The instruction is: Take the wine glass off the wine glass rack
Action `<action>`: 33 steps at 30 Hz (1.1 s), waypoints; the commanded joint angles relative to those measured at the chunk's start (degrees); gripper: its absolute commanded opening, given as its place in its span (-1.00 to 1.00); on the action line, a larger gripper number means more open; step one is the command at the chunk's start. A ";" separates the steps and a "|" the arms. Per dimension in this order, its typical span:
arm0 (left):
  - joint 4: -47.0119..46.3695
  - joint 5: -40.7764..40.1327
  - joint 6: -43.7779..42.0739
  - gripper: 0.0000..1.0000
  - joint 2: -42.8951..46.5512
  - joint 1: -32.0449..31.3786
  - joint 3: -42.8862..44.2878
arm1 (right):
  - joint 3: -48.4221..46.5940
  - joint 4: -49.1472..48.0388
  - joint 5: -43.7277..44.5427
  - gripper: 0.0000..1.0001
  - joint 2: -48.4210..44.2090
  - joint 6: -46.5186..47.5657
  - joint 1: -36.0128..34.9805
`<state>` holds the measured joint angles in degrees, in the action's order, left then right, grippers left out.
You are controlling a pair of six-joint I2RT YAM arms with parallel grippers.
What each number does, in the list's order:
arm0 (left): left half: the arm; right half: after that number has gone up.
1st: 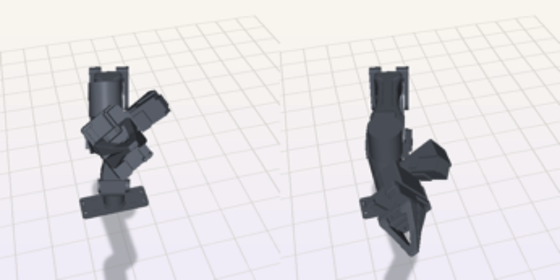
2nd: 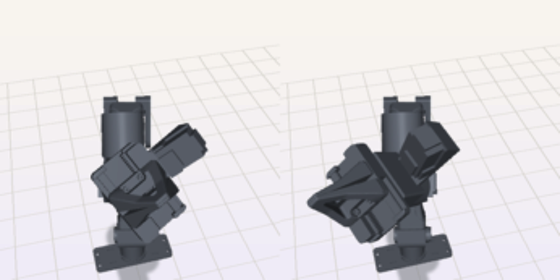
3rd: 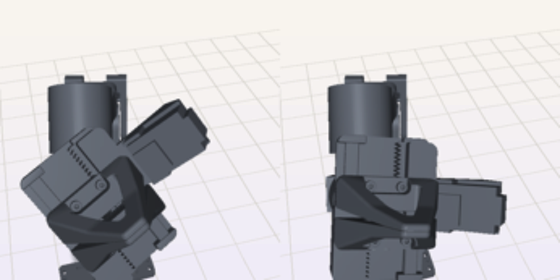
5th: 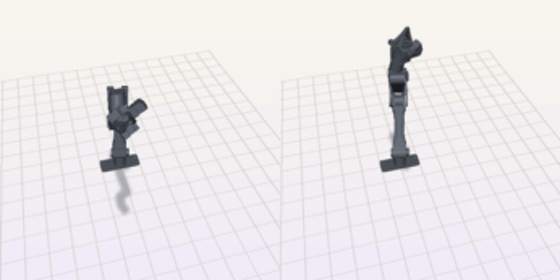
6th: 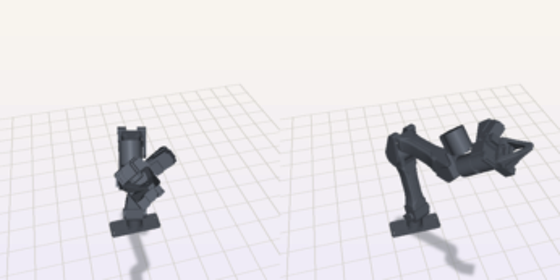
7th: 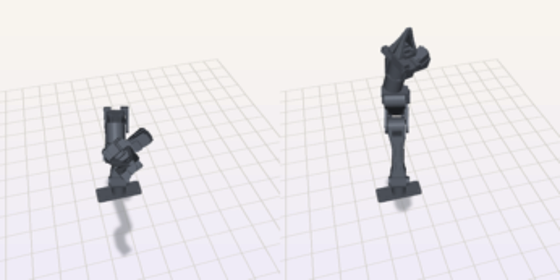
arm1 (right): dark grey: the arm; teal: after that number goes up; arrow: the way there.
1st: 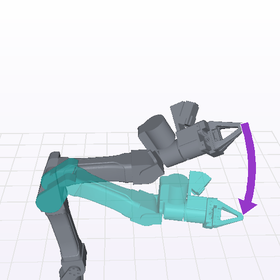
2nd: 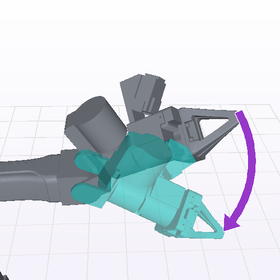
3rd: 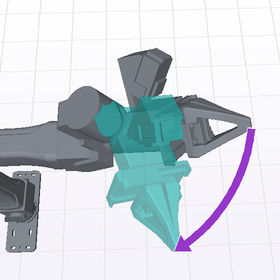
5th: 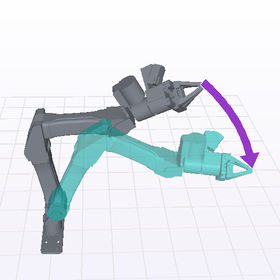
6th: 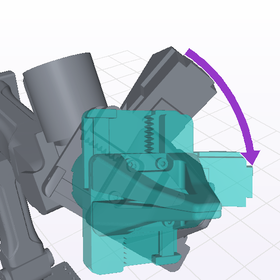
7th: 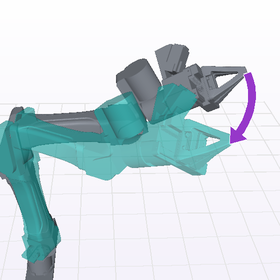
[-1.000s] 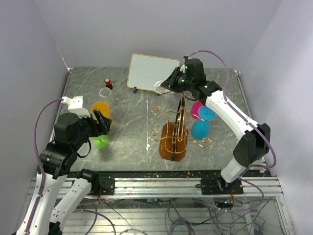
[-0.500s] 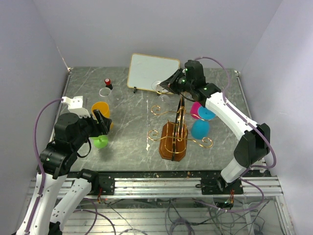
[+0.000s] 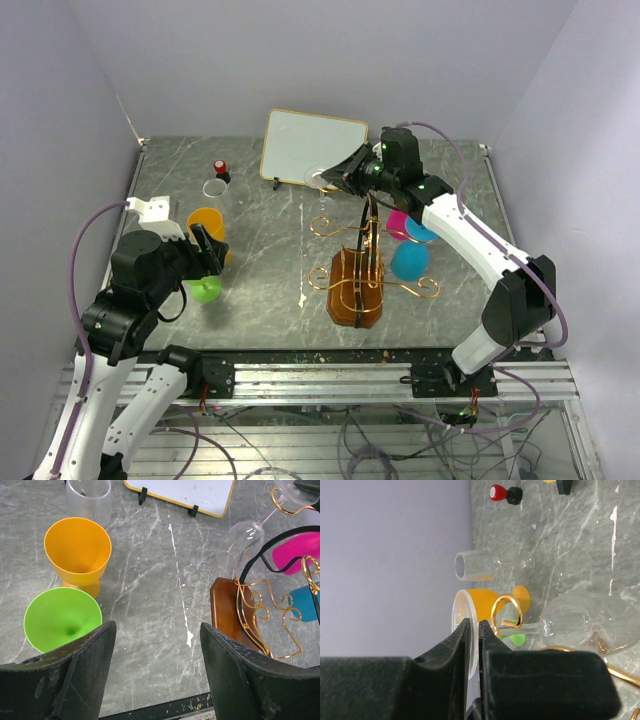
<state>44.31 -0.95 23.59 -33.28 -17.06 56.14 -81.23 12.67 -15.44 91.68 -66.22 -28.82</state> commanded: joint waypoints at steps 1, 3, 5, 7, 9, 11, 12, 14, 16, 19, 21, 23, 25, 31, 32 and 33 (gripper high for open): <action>-1.69 0.34 0.31 0.56 0.05 0.45 -0.41 | 0.85 -4.12 -1.76 -1.00 -4.87 -1.73 0.19; -1.69 0.42 0.31 0.56 0.06 0.49 -0.43 | 1.15 -3.34 -1.26 -1.00 -5.83 -1.62 0.24; -1.77 0.44 0.31 0.56 -0.02 0.45 -0.42 | 1.05 -1.74 -0.73 -1.00 -6.54 -1.27 0.23; -1.78 0.42 0.31 0.56 -0.19 0.45 -0.41 | 0.54 0.91 0.45 -1.00 -7.11 -0.77 0.25; -1.78 0.50 0.31 0.56 -0.29 0.45 -0.35 | 0.37 2.53 1.83 -1.00 -7.60 -0.39 0.25; -1.82 0.60 0.31 0.56 -0.47 0.49 -0.36 | 0.46 3.56 2.95 -1.00 -7.98 -0.54 0.19; -1.78 0.60 0.27 0.56 -0.47 0.45 -0.41 | 0.54 3.67 3.20 -1.00 -8.09 -0.49 1.72; -1.78 0.68 0.18 0.56 -0.47 0.47 -0.34 | 0.55 3.68 3.95 -1.00 -8.05 -0.04 2.72; -1.69 0.67 0.26 0.56 -0.30 0.45 -0.30 | 0.79 2.95 4.58 -1.00 -7.92 0.00 3.77; -1.71 0.68 0.18 0.57 0.04 0.45 -0.37 | 1.18 0.47 6.11 -1.00 -7.67 0.31 5.07; -1.70 0.69 0.15 0.57 0.13 0.45 -0.36 | 0.82 -1.74 7.08 -1.00 -7.10 1.61 5.54; -1.69 0.55 0.29 0.57 0.22 0.45 -0.40 | -0.52 -3.30 6.59 -1.00 -5.93 4.26 5.78; -1.69 0.38 0.39 0.57 0.39 0.45 -0.42 | -1.95 -5.53 4.19 -1.00 -4.87 8.44 5.88; -2.09 0.43 0.37 0.58 0.59 0.45 -0.66 | -0.04 -18.26 -5.37 -1.00 -5.75 14.53 5.94; -2.20 0.53 0.32 0.58 0.42 0.49 -0.70 | 0.01 -19.67 -6.85 -1.00 -5.91 15.60 5.93; -2.29 0.65 0.27 0.58 0.21 0.50 -0.68 | 0.02 -21.76 -8.53 -1.00 -6.04 16.91 5.91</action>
<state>44.31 -0.95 23.59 -33.21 -17.06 56.12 -80.77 3.90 -16.51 87.05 -55.40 -23.16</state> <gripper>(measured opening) 0.788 0.073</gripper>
